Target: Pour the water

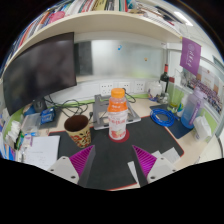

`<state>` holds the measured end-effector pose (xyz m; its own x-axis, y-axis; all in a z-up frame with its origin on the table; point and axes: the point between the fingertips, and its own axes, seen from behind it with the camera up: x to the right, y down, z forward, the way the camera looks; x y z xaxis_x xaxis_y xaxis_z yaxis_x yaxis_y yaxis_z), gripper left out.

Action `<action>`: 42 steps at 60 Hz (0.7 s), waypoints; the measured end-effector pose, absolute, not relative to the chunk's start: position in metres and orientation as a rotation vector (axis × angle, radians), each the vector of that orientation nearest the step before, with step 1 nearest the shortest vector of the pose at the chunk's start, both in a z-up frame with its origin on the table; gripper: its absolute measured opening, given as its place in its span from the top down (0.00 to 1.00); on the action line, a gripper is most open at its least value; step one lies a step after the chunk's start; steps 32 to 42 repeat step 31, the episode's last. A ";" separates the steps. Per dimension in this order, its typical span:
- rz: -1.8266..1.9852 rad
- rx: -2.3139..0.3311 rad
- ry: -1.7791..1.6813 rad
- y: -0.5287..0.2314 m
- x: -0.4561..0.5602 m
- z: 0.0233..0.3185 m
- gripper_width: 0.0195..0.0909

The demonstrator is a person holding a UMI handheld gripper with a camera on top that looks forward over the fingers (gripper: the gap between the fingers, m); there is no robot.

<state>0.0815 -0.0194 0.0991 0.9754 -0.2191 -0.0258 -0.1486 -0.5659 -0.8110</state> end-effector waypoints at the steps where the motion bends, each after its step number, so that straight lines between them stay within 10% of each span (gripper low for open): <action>1: -0.089 -2.194 0.258 -0.026 0.076 0.101 0.26; 42: -0.100 -2.184 0.207 -0.126 -0.057 0.203 0.24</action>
